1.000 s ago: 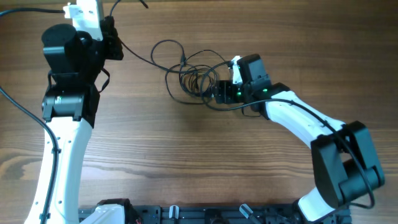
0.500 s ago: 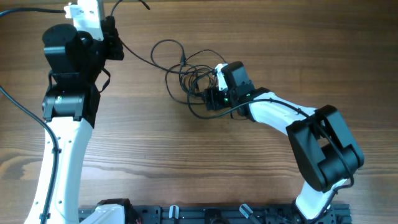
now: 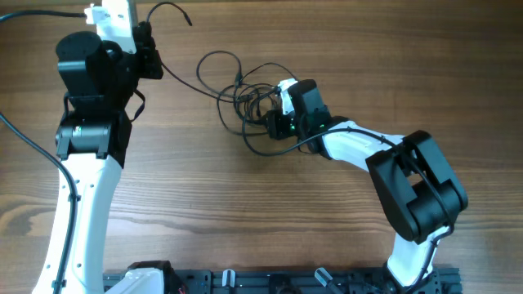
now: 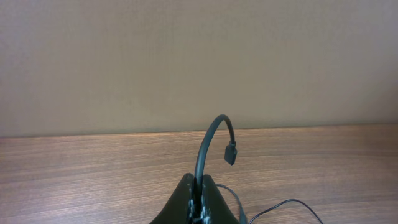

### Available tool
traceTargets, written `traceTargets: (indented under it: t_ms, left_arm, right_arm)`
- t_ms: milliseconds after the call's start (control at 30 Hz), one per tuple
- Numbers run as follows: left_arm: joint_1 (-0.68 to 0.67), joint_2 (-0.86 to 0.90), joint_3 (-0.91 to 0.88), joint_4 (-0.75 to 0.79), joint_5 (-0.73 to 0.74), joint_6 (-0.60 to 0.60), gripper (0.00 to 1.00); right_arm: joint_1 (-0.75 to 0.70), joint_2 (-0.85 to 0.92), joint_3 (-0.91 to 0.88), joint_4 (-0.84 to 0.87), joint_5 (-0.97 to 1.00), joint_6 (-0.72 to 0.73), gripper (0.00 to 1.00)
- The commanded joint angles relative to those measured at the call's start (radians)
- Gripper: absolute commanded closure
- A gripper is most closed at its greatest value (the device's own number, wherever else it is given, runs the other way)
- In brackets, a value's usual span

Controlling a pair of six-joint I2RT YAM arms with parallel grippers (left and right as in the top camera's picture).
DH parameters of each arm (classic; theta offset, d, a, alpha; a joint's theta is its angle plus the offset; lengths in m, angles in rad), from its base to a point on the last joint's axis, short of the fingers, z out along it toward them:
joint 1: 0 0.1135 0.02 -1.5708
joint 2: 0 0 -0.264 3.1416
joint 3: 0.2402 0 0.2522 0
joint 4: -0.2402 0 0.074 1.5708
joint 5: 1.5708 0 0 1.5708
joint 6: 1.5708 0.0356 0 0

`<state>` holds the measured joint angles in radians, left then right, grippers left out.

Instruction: Untangle cables

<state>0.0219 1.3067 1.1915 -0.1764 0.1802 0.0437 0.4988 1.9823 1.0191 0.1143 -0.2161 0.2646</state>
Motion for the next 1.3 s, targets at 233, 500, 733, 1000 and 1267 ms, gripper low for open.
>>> traceTargets:
  t_ms: [233,500,733,1000,1267]
  left_arm:
    - [0.004,-0.017,0.015,-0.005,0.010,0.005,0.78]
    - [0.002,-0.017,0.015,-0.004,0.076,0.004,0.74]
    - [0.002,-0.016,0.015,-0.012,0.112,0.004,0.65]
    - [0.002,0.002,0.015,-0.013,0.283,0.004,0.51]
    - [0.002,0.038,0.015,-0.031,0.481,0.005,0.37]
  right_arm:
    - [0.015,0.047,-0.005,-0.011,0.034,0.114,0.95]
    - [-0.010,-0.237,0.019,-0.112,0.071,0.117,0.95]
    - [-0.063,-0.458,0.136,-0.372,0.140,0.048,0.95]
    - [-0.066,-0.500,0.398,-0.601,0.001,-0.067,0.95]
    - [-0.071,-0.502,0.644,-0.642,0.004,-0.108,0.96]
